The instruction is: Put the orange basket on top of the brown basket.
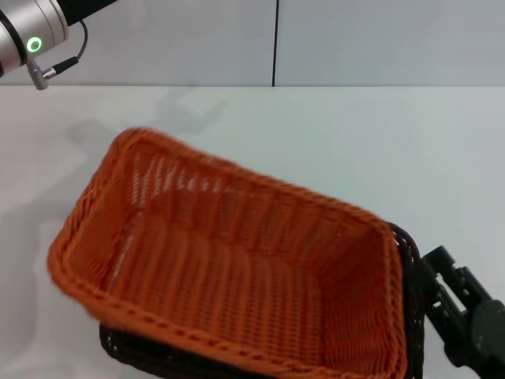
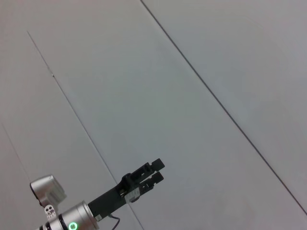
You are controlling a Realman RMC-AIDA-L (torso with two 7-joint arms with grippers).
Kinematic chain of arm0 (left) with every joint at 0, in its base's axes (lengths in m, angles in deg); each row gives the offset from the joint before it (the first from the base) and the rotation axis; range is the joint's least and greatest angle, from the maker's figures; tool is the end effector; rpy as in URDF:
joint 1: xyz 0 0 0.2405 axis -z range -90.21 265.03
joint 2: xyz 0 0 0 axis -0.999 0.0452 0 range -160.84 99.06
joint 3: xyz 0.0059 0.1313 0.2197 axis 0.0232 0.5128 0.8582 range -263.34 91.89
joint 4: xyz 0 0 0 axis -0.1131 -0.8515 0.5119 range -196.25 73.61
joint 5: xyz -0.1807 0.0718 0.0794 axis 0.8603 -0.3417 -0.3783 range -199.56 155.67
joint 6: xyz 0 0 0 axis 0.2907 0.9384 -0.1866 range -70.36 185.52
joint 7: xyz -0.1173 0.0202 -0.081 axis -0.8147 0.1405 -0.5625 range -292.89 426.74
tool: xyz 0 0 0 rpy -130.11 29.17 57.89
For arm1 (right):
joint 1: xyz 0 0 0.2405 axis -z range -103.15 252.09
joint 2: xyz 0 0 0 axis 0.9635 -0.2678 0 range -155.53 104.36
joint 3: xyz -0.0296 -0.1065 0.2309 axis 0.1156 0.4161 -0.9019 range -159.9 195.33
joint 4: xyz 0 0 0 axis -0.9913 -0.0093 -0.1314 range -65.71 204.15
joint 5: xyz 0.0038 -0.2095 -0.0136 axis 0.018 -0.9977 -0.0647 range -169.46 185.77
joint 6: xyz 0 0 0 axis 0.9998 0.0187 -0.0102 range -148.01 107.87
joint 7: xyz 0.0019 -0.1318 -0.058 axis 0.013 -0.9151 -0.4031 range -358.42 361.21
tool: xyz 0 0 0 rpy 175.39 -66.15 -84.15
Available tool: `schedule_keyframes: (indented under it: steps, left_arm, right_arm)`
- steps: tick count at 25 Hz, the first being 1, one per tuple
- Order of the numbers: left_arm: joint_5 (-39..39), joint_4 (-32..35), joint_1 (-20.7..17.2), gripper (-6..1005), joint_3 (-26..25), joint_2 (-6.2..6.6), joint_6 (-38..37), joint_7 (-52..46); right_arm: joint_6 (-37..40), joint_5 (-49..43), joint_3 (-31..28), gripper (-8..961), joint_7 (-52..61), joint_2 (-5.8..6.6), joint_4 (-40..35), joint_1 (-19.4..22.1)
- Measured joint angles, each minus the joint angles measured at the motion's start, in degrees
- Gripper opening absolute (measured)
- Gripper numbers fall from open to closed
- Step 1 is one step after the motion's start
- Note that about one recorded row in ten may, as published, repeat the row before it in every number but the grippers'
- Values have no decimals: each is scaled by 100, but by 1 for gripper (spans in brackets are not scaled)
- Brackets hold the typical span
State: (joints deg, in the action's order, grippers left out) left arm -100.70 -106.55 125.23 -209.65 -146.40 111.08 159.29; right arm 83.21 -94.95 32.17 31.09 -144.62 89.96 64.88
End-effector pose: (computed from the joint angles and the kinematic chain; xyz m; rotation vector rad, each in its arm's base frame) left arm -0.1766 0.4545 0.0761 -2.1116 -0.5824 -0.9526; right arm 0.2764 0.1574 -0.0666 -1.8246 0.8512 1.4740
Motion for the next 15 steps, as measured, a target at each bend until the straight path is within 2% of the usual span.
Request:
schedule_keyframes:
  steps: [3,8,10,11,14,15]
  left_arm:
    - [0,-1,9,829,-21,-15,-6,0]
    - [36,-3,8,829,-54,-29,-9,0]
    - [45,-11,5,829,-69,-38,-8,0]
    - [49,-29,-6,829,-100,-64,-4,2]
    - [51,-53,-19,829,-147,-99,-1,8]
    - [62,-89,-68,829,-390,-214,104,51]
  right_arm:
    - [86,23,-53,341,319,2,-308,-1]
    - [324,38,-450,579,841,5,-944,16]
    - [415,40,-972,594,1465,15,-1679,-118]
    - [415,40,-972,594,1465,15,-1679,-118]
    - [403,40,-1466,594,2008,30,-2432,-366]
    - [281,42,-1817,594,2288,43,-2940,-597]
